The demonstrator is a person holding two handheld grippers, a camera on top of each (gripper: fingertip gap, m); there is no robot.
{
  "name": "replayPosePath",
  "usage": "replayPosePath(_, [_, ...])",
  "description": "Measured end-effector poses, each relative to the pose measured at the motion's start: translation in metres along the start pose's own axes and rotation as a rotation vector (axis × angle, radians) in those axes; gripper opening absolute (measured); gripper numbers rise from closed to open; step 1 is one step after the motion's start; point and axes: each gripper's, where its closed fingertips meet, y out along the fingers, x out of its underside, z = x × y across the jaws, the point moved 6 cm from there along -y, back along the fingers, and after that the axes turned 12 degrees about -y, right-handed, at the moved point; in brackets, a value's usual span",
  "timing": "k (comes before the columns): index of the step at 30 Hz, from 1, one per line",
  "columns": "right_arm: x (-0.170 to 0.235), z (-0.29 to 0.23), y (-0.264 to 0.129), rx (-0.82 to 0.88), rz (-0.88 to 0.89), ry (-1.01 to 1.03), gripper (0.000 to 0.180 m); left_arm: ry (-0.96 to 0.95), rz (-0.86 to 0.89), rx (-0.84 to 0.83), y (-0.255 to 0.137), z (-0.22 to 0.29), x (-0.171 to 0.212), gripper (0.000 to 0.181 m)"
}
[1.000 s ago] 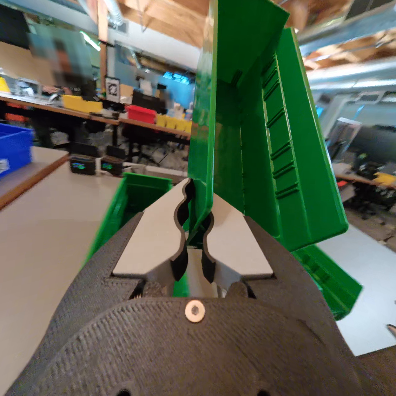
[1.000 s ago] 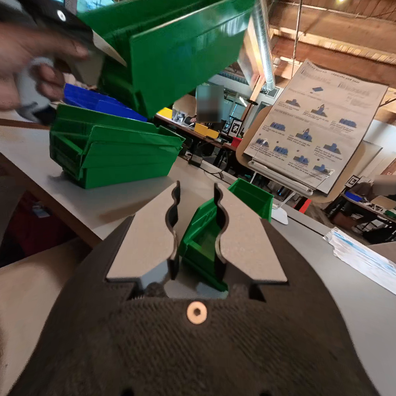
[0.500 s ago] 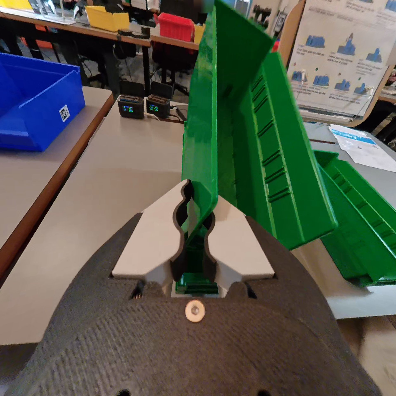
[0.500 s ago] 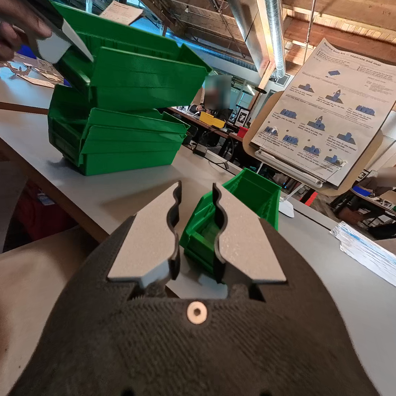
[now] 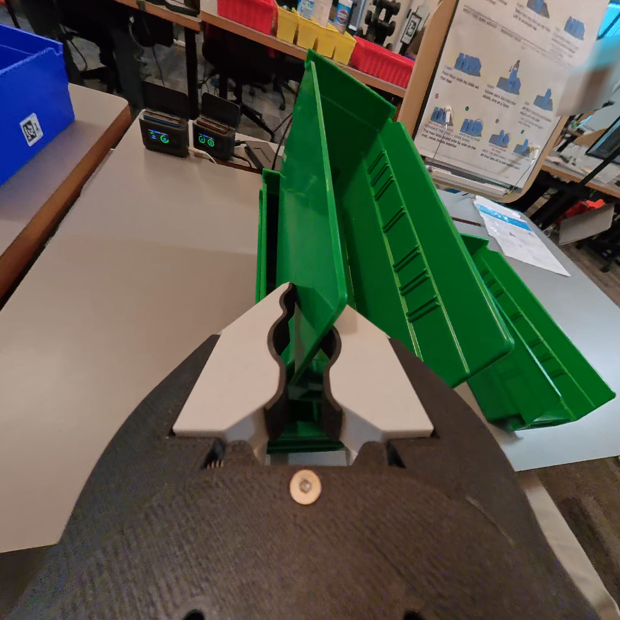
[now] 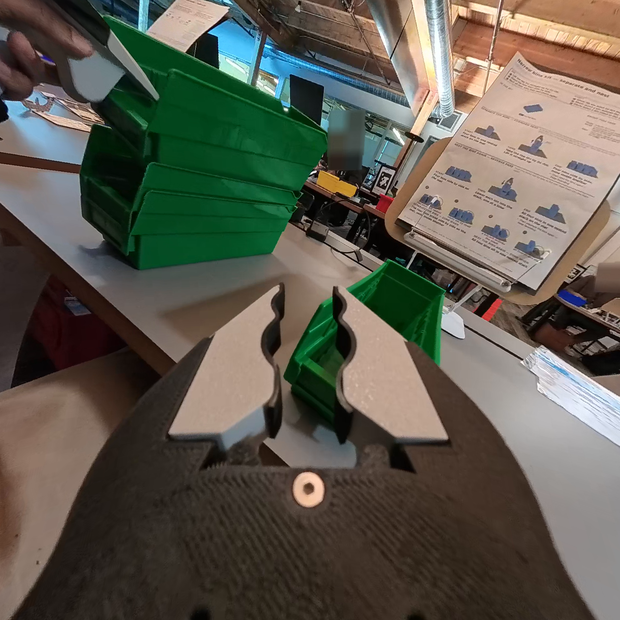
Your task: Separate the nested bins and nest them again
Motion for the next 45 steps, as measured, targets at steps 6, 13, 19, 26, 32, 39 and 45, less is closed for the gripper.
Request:
replayPosePath(6, [0.000, -0.001, 0.000, -0.005, -0.001, -0.002, 0.027, -0.047, 0.050, 0.053, -0.003, -0.004, -0.004, 0.011])
replayPosePath(13, [0.001, -0.002, 0.001, -0.010, -0.004, -0.003, 0.027, -0.011, 0.117, 0.035, -0.008, -0.004, -0.010, 0.000])
replayPosePath(19, [0.001, -0.004, 0.001, -0.019, -0.004, -0.010, 0.027, 0.031, 0.100, 0.003, -0.002, -0.004, -0.005, 0.013])
replayPosePath(26, [0.002, -0.004, 0.001, -0.025, -0.004, -0.010, 0.026, 0.173, 0.075, -0.106, 0.003, -0.009, 0.002, 0.030])
replayPosePath(32, [0.002, -0.005, 0.001, -0.032, -0.005, -0.012, 0.026, 0.259, 0.053, -0.166, 0.011, -0.013, 0.010, 0.002])
replayPosePath(39, [0.003, -0.006, 0.001, -0.037, -0.007, -0.016, 0.026, 0.048, 0.176, -0.032, 0.012, -0.019, 0.005, 0.000])
replayPosePath(45, [0.005, -0.005, 0.002, -0.038, -0.012, -0.014, 0.026, 0.012, 0.311, 0.036, 0.003, -0.014, -0.002, 0.000])
